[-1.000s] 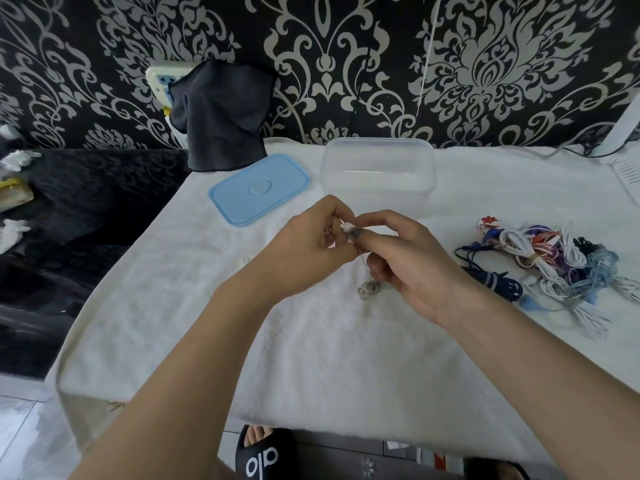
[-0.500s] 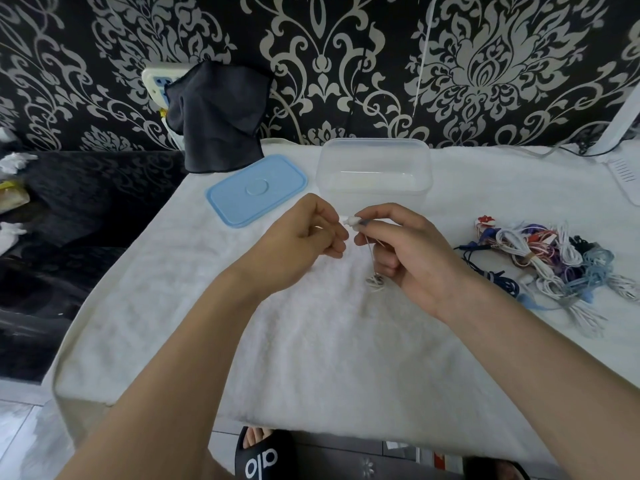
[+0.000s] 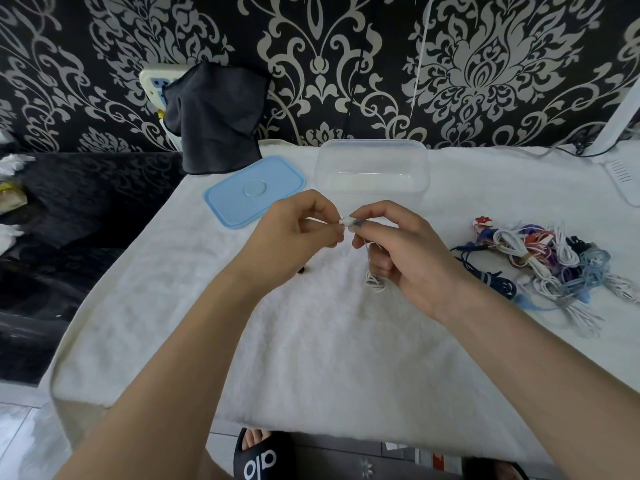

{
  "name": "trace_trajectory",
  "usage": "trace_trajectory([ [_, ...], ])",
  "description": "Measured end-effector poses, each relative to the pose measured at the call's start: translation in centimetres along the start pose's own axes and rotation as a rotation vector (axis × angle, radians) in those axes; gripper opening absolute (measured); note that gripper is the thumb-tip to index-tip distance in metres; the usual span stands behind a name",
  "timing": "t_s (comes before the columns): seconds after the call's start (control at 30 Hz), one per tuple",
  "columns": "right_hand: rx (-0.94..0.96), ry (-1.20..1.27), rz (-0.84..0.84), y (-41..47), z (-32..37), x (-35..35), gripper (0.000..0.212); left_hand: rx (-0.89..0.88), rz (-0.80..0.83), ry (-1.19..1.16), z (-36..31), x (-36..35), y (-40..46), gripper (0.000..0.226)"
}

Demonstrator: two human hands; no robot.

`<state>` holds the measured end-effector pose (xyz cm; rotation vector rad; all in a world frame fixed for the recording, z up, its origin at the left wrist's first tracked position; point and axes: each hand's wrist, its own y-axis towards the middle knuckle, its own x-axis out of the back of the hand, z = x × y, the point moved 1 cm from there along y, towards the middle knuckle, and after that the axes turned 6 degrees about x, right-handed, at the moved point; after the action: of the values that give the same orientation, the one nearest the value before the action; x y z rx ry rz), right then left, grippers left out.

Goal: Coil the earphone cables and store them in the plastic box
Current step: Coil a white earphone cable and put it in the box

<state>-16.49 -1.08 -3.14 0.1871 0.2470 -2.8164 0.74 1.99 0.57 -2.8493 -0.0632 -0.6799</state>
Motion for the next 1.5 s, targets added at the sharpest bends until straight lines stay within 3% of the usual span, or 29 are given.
trace_trajectory([
  [0.87, 0.082, -0.034, -0.057, -0.22, 0.17, -0.07, 0.003, -0.085, 0.029, -0.135, 0.33, 0.30, 0.11, 0.023],
  [1.5, -0.107, 0.200, 0.010, -0.20, 0.55, -0.46, 0.003, -0.142, -0.010, -0.038, 0.28, 0.20, -0.03, 0.012],
])
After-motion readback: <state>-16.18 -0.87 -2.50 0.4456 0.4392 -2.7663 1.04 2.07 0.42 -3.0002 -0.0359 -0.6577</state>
